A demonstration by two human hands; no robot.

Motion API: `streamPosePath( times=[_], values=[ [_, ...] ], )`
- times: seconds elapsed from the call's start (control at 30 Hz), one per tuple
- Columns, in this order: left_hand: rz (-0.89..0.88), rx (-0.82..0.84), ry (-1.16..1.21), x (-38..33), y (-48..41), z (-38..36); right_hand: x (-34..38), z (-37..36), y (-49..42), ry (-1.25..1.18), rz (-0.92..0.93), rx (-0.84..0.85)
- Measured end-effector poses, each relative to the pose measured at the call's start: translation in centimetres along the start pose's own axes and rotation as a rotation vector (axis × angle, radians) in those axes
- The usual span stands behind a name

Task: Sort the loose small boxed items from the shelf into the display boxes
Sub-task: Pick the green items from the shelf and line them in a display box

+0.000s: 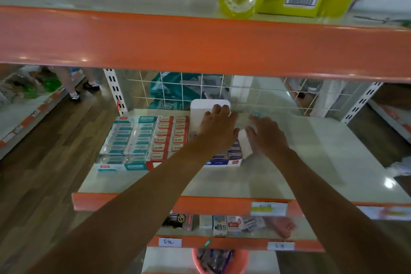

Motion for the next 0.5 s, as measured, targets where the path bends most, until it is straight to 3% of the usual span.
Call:
streamPosePath(
  times=[0.5],
  values=[
    [0.096, -0.005, 0.037, -1.3, 0.4, -1.6, -1.9, -2.4, -2.9, 0.235, 0.033, 0.114]
  ],
)
Point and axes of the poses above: each hand's wrist, its own y-axis away from the middle knuckle, its own z-axis out of the back of the hand, x = y × z, the point moved 9 cm from there along -y, towards the middle knuckle, and after that the axes turned 14 degrees about x, right-handed, at the moved point
